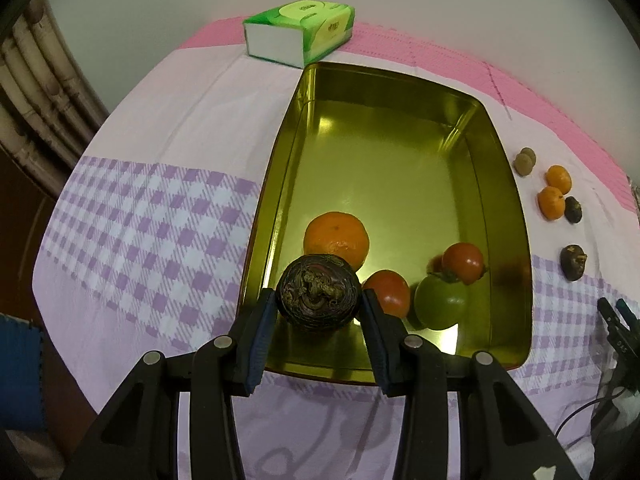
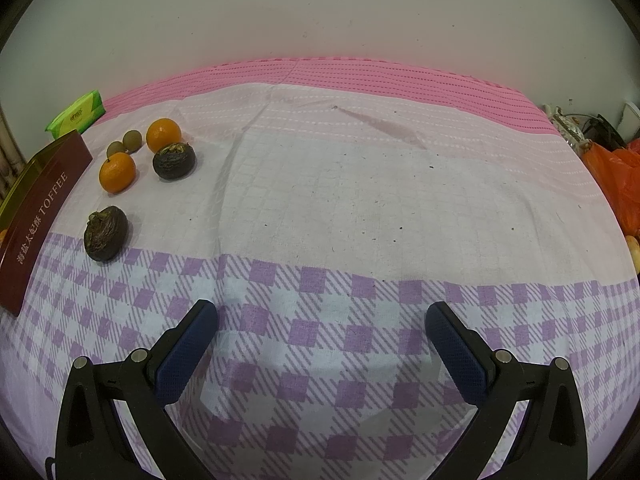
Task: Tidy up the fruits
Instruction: 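Carry the dark brown fruit with the left gripper into the tin tray, then open the left gripper to release the dark brown fruit in the tray, then move the right gripper to another dark brown fruit and close on it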
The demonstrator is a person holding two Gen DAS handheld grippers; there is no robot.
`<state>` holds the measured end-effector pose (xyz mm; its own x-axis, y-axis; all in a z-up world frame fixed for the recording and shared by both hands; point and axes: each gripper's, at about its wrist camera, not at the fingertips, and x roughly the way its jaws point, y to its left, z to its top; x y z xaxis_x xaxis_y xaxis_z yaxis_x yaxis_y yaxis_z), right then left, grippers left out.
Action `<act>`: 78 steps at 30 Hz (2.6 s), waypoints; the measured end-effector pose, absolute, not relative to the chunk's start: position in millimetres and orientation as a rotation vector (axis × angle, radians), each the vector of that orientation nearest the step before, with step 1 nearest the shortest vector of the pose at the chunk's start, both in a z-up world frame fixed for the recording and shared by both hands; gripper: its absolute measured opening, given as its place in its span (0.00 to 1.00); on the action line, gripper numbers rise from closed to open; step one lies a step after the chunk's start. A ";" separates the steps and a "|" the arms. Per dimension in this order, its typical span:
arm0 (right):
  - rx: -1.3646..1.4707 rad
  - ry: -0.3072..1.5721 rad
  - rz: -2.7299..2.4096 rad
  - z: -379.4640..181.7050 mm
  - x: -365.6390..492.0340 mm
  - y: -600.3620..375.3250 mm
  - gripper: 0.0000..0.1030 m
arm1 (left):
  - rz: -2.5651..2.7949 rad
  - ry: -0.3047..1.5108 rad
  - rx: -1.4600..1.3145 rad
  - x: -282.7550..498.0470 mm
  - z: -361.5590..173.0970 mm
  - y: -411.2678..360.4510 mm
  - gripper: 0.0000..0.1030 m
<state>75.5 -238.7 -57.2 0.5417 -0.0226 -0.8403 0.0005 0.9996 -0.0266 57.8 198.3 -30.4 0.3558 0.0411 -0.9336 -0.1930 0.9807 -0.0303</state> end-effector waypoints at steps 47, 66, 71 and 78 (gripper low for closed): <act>-0.025 1.011 -0.015 -58.6 77.6 -239.5 1.00 | 0.110 1.084 -0.179 48.4 -2.6 204.0 0.60; -0.096 0.974 0.111 -16.6 84.9 -166.6 1.00 | 0.179 1.013 -0.161 45.7 8.1 205.0 0.68; -0.149 0.990 0.188 -19.0 89.4 -129.6 0.99 | 0.217 0.975 -0.146 42.1 15.3 208.5 0.75; -0.167 1.043 0.230 -28.4 109.4 -106.9 0.73 | 0.235 0.976 -0.140 41.8 15.4 210.6 0.76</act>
